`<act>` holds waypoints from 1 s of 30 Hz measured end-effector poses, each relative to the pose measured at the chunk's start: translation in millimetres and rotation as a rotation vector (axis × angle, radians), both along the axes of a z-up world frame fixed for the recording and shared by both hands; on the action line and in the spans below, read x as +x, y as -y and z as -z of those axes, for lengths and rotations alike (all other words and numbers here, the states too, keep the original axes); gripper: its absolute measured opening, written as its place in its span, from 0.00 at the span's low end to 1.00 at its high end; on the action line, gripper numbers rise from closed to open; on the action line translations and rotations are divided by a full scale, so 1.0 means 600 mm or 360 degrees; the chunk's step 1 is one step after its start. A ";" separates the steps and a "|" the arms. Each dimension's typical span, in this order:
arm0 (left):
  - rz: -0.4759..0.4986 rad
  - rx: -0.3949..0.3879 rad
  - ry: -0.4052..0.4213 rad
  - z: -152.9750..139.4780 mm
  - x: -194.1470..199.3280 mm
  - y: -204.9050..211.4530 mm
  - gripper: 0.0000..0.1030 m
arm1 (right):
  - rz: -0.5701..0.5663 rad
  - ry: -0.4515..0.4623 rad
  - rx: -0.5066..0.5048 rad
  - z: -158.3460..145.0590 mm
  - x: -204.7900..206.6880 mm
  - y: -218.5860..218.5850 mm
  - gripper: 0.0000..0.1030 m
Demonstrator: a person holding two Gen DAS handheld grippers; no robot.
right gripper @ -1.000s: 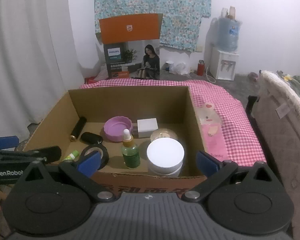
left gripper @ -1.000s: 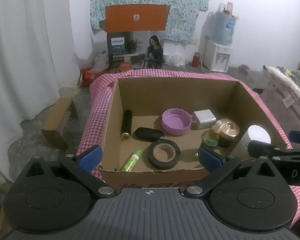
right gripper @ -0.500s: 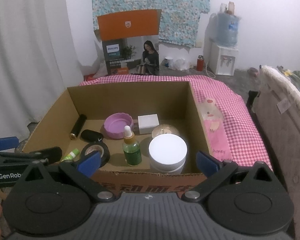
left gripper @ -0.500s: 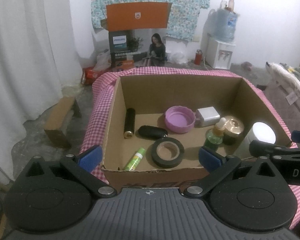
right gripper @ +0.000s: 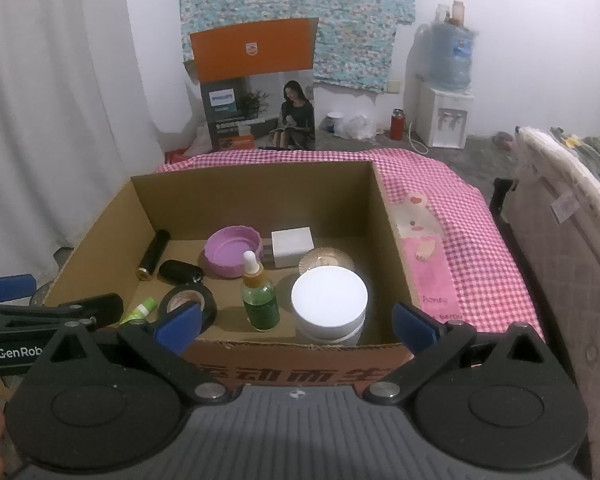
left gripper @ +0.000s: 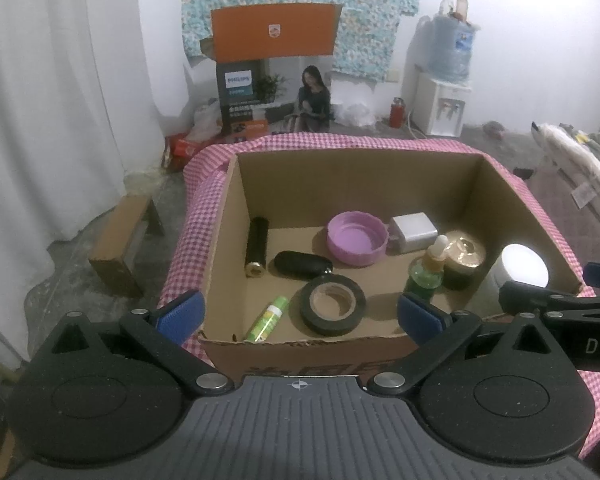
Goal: Organize rigid objects
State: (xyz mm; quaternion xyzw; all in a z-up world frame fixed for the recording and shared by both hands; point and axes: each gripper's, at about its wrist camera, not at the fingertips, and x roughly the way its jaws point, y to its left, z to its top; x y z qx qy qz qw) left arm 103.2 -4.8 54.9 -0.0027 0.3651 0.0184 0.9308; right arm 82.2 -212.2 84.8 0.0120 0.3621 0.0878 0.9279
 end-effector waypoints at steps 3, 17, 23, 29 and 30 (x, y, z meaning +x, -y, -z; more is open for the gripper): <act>-0.0001 0.0000 -0.0002 -0.001 0.000 0.001 1.00 | 0.0006 -0.0005 0.0008 0.000 0.001 0.001 1.00; 0.0002 0.0002 -0.0001 -0.001 0.001 -0.001 1.00 | 0.0014 -0.0011 0.0013 0.001 0.000 -0.002 1.00; 0.0001 0.0002 -0.0001 -0.001 0.001 0.000 1.00 | 0.0014 -0.0013 0.0015 0.001 0.000 -0.001 1.00; 0.0000 0.0000 -0.0002 -0.001 0.001 0.000 1.00 | 0.0016 -0.0012 0.0015 0.001 0.000 -0.001 1.00; 0.0000 0.0001 -0.0001 -0.001 0.001 0.000 1.00 | 0.0017 -0.0011 0.0015 0.001 0.000 -0.002 1.00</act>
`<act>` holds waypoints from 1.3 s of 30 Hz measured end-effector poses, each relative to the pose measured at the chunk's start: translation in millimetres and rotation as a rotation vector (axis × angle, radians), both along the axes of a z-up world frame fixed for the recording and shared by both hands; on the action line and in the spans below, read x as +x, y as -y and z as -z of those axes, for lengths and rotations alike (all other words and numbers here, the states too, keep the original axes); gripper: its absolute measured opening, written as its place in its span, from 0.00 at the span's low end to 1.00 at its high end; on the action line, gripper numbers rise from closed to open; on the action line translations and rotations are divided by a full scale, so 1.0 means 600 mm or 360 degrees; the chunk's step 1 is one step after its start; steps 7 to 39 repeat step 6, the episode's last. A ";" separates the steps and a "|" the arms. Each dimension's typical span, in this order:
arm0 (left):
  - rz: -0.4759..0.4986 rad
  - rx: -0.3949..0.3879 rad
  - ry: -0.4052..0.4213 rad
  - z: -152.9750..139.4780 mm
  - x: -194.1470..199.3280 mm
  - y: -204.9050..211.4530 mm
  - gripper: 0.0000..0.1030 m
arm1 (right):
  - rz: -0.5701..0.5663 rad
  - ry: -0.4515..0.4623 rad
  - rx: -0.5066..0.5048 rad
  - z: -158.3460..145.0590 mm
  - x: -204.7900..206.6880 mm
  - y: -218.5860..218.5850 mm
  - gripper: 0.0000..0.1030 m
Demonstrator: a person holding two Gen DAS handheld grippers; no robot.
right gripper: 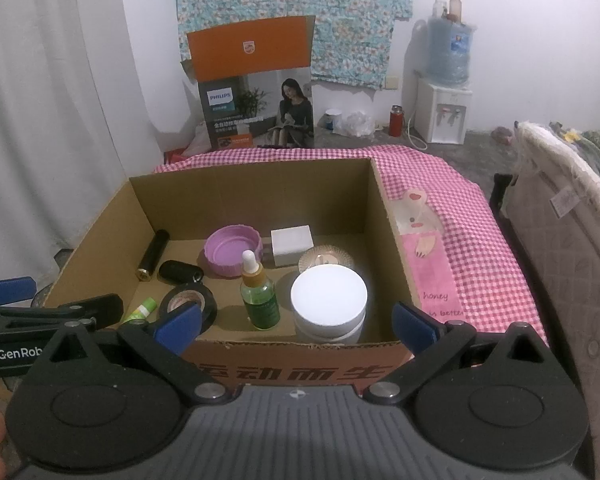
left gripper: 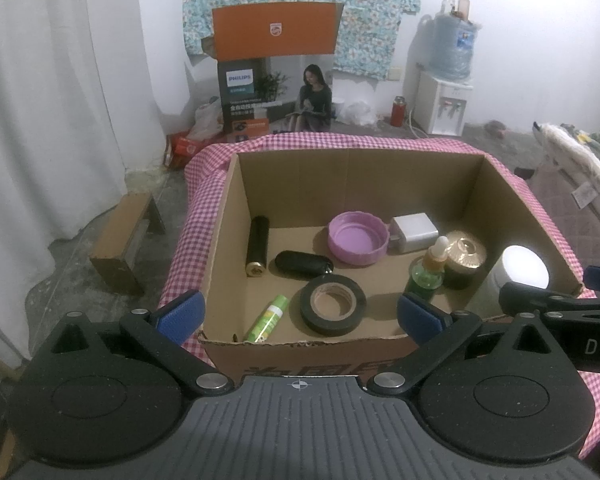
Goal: Organize rigid objects
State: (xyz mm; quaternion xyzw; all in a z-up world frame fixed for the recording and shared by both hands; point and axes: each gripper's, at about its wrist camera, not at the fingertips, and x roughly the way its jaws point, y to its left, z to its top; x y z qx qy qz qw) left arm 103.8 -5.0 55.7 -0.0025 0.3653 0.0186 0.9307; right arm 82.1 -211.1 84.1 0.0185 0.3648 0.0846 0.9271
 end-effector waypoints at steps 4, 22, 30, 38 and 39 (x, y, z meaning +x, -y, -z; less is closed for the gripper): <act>-0.0001 0.0003 0.0002 0.000 -0.001 0.000 1.00 | 0.0001 0.0001 0.0001 0.000 0.000 0.000 1.00; -0.0003 0.0003 0.0002 0.000 -0.001 0.001 1.00 | 0.0001 0.0001 0.0001 0.000 0.000 0.000 1.00; -0.0003 0.0003 0.0002 0.000 -0.001 0.001 1.00 | 0.0001 0.0001 0.0001 0.000 0.000 0.000 1.00; -0.0003 0.0003 0.0002 0.000 -0.001 0.001 1.00 | 0.0001 0.0001 0.0001 0.000 0.000 0.000 1.00; -0.0003 0.0003 0.0002 0.000 -0.001 0.001 1.00 | 0.0001 0.0001 0.0001 0.000 0.000 0.000 1.00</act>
